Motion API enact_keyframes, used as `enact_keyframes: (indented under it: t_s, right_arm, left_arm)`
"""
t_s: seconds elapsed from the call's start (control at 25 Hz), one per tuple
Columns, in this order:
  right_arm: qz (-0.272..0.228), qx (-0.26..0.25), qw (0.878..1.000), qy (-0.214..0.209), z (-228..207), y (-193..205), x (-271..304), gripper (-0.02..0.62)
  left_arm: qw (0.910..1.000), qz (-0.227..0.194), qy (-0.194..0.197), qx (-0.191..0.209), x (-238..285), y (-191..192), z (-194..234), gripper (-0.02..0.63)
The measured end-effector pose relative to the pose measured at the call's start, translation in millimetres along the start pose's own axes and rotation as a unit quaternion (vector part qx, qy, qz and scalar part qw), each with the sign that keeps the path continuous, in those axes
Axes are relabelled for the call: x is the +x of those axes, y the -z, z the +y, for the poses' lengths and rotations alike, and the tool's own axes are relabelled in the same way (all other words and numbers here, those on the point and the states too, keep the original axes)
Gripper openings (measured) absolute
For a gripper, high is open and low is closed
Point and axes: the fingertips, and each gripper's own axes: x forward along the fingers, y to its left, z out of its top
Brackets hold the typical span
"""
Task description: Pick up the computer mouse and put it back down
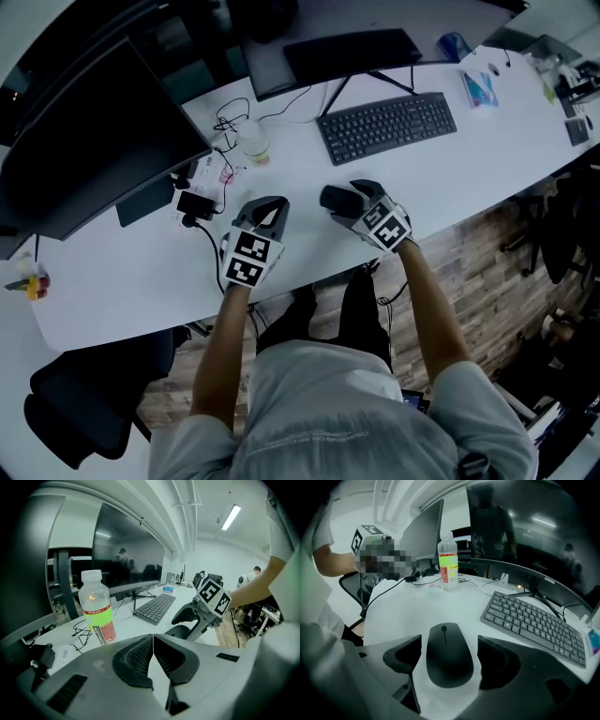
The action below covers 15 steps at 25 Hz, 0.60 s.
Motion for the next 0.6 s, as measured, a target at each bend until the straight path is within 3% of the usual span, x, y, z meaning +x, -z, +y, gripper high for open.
enact_keyframes:
  t_s: [0.2,0.6]
  right_arm:
    - [-0.022,0.004,0.999,-0.026,3.1,0.5,15.2,0.346]
    - [-0.056,-0.028,0.998,-0.019,3.8,1.3,17.2,0.304]
  left_arm:
    - [1.0,0.005,0.002,-0.002,4.2,2.6,2.3,0.013]
    - [1.0,0.001,0.0,0.004,6.2,-4.7,1.8,0.014]
